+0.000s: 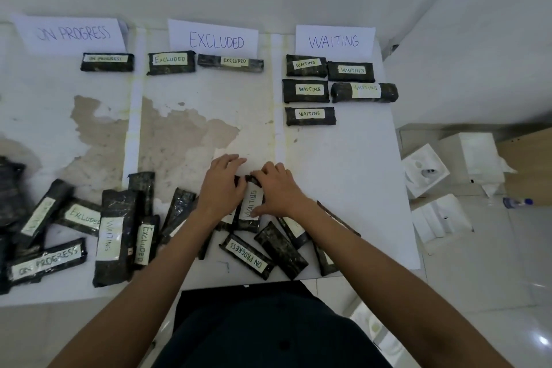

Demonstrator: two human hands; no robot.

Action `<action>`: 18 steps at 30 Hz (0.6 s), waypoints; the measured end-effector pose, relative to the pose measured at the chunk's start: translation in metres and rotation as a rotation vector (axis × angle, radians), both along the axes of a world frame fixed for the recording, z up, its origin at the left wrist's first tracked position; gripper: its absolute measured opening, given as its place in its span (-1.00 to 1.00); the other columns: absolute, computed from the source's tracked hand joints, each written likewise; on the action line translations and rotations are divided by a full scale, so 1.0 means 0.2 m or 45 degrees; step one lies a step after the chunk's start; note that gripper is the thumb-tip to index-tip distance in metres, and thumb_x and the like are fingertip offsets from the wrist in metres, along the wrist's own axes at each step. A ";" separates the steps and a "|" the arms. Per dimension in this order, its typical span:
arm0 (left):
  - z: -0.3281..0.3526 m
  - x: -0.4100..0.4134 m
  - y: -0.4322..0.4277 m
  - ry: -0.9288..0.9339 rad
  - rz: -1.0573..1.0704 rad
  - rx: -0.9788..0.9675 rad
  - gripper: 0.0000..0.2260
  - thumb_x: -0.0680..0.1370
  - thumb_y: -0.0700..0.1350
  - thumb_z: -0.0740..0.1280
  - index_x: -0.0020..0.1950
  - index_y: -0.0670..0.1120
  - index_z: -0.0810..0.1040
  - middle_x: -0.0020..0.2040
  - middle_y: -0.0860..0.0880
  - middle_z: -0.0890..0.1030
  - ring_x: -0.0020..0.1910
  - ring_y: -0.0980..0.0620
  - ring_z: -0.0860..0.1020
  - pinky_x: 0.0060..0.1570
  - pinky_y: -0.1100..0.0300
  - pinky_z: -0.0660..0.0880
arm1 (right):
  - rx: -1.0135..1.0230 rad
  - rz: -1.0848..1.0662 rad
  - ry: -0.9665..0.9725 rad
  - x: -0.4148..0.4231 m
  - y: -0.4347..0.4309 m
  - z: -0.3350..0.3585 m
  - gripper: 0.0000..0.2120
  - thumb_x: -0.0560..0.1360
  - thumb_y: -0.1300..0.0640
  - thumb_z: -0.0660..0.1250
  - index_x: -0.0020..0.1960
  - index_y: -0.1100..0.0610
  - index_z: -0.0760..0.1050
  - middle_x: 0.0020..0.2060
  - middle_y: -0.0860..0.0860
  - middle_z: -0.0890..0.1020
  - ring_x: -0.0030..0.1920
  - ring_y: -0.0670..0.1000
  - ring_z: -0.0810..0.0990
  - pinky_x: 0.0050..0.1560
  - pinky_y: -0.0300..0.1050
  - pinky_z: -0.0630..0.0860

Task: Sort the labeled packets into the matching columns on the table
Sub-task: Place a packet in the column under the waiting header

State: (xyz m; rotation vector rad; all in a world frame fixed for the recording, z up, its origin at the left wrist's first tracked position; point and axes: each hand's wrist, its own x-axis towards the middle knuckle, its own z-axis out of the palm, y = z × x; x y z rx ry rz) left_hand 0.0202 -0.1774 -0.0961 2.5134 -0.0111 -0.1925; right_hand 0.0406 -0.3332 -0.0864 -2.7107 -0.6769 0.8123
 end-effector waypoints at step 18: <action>0.07 -0.14 0.05 0.113 0.042 -0.074 -0.69 0.53 -0.20 0.24 0.27 -0.12 0.48 0.22 -0.08 0.47 0.23 -0.07 0.35 0.21 0.13 0.33 | 0.046 0.101 0.118 -0.03 0.02 0.04 -0.06 0.21 -0.12 0.57 0.45 0.06 0.20 0.31 0.08 0.34 0.26 0.13 0.32 0.27 0.06 0.35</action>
